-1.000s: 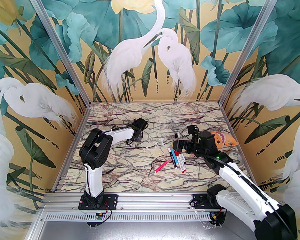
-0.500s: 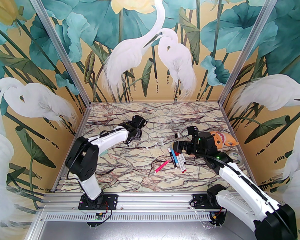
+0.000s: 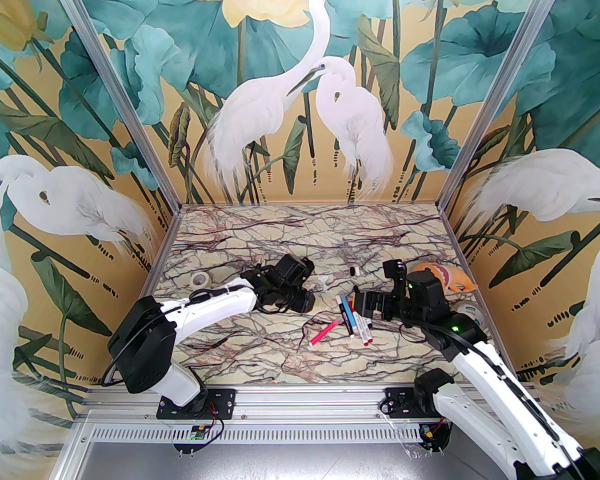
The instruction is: Open the pen caps
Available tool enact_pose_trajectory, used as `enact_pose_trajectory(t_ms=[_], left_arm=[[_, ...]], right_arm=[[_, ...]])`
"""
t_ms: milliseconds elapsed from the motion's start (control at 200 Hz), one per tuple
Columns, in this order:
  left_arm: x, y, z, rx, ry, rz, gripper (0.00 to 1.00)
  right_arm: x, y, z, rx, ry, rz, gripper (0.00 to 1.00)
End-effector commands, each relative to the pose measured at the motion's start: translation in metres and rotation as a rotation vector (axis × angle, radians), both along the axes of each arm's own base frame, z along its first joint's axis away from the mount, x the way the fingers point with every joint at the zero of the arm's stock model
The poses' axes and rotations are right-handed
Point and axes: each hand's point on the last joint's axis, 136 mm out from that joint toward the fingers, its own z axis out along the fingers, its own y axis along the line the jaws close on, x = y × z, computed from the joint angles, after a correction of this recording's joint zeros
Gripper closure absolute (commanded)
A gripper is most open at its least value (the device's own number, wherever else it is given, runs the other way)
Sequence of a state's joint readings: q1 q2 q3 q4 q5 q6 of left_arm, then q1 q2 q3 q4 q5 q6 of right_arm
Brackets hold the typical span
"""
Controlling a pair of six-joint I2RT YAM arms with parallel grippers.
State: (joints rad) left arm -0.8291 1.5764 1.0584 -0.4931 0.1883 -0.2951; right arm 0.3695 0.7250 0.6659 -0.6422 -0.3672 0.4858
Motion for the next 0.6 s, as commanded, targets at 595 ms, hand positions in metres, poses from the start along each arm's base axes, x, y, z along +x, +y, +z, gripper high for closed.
enact_pose_trajectory(t_ms=[595], left_arm=[[-0.042,-0.067,-0.051,0.086,0.074,-0.282,0.59]], right_arm=[[-0.038,-0.001,0.026,0.038,0.026,0.063,0.01]])
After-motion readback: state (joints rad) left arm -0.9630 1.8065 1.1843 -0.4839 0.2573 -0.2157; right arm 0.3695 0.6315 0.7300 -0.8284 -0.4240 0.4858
